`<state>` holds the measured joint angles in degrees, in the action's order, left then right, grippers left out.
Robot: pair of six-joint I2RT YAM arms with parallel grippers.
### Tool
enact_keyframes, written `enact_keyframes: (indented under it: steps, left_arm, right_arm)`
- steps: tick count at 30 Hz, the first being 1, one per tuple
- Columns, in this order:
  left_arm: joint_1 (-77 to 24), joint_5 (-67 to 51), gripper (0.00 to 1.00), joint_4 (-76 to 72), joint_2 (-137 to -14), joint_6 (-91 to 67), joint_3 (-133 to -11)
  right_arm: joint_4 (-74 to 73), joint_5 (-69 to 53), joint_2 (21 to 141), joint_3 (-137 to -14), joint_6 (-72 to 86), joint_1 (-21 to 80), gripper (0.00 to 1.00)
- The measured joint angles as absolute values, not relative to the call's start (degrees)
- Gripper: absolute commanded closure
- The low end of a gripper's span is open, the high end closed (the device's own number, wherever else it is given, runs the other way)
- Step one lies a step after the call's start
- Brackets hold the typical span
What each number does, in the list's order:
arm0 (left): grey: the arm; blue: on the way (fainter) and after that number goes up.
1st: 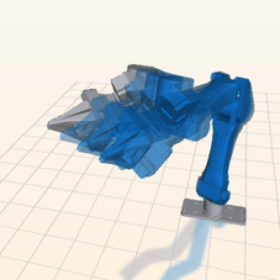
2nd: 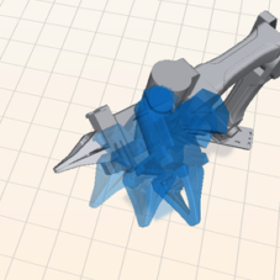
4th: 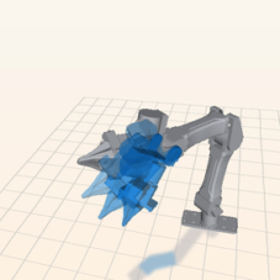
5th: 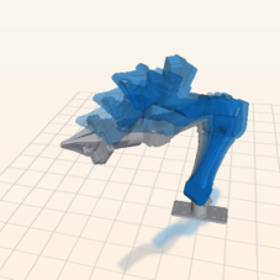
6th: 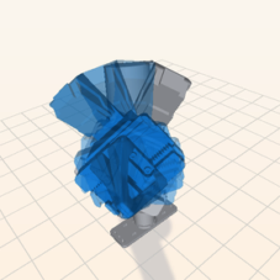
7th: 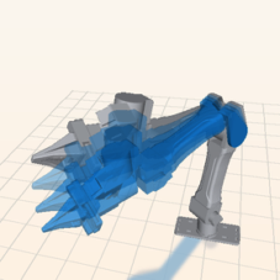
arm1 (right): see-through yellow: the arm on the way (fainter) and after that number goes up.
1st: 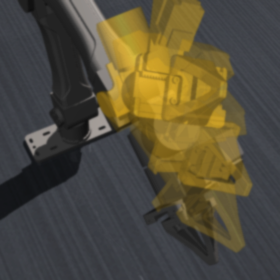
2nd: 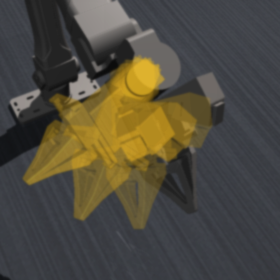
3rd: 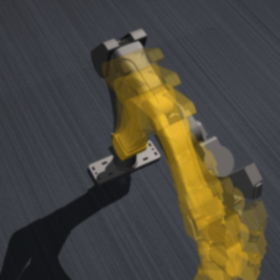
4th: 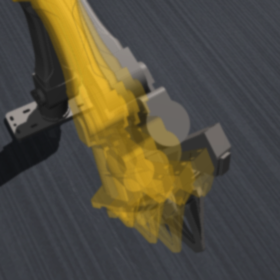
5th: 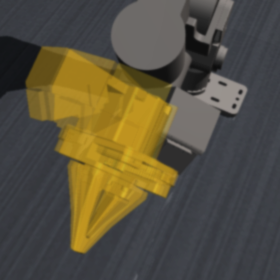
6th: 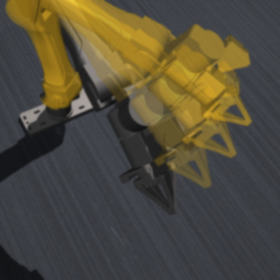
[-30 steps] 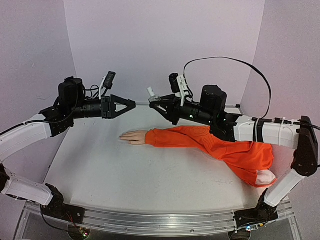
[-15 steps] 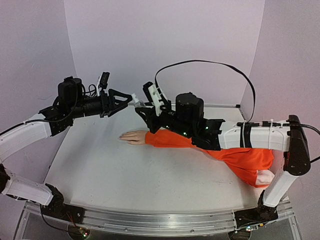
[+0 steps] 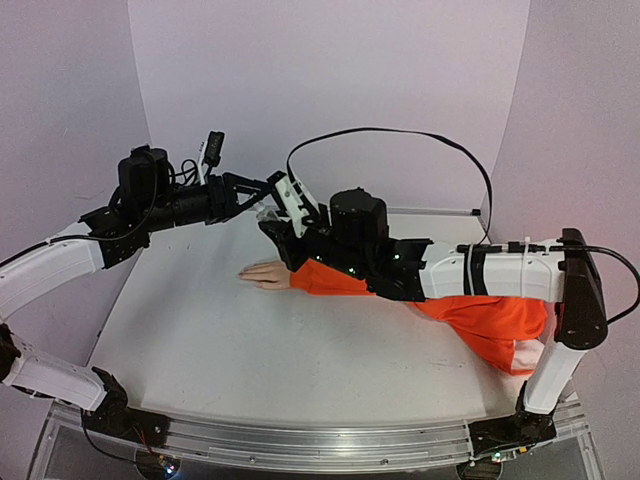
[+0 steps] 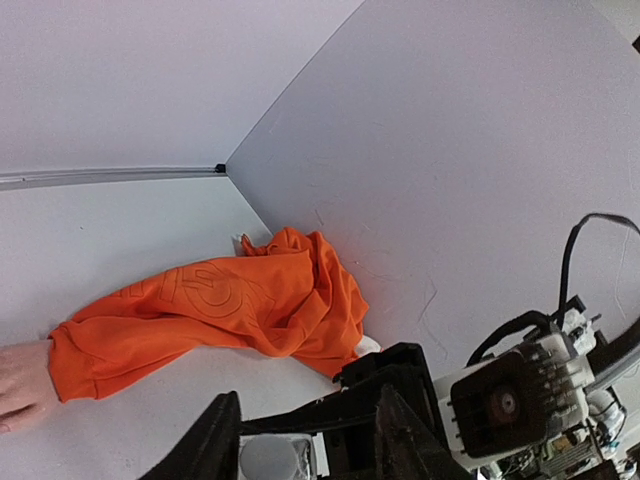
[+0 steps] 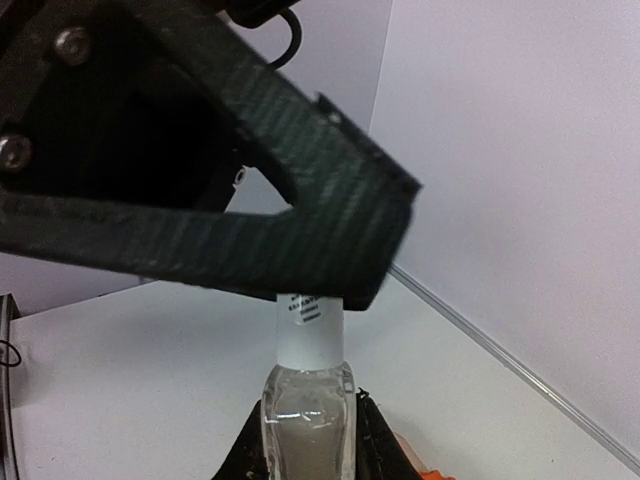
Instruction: Paint the nails
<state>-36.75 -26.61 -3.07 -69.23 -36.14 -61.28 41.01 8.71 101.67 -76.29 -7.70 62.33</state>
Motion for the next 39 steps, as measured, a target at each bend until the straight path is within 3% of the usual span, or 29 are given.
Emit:
enact_keyframes:
  steps: [9,17,22,26,27,29,35,39]
  left_arm:
    - [-37.43,-24.45,1.0,-2.83,-70.81,-33.71,-61.76]
    - [-36.88,-29.52,1.0,-2.9,-72.34,-27.73,-62.59]
    - [-36.18,-42.65,1.0,-5.1,-73.38,-18.83,-63.29]
    - [-37.32,-54.15,1.0,-6.37,-74.5,-13.1,-65.04]
    - [-37.58,-56.45,0.99,-6.48,-75.0,-12.01,-65.63]
    - [-37.91,-59.2,0.84,-6.68,-75.81,-10.92,-66.63]
    - [-37.65,-58.13,0.24,-5.39,-75.9,-12.58,-66.35]
    - [-36.36,-51.37,0.12,-3.81,-72.05,-16.36,-62.28]
  right_arm:
    - [40.4,9.28,102.24,-77.73,-7.92,63.05,1.0]
    - [39.29,1.5,101.95,-77.71,-6.09,60.95,1.0]
    - [39.66,-29.43,99.83,-75.88,1.43,53.19,1.0]
    - [46.26,-47.29,99.53,-73.6,10.37,50.74,1.0]
    - [47.29,-49.15,99.42,-73.25,11.92,50.63,1.0]
    - [49.3,-51.68,99.02,-72.34,14.76,50.43,1.0]
    - [52.49,-50.0,96.73,-68.95,15.77,49.71,1.0]
    - [49.58,-41.34,95.04,-68.84,11.77,49.39,1.0]
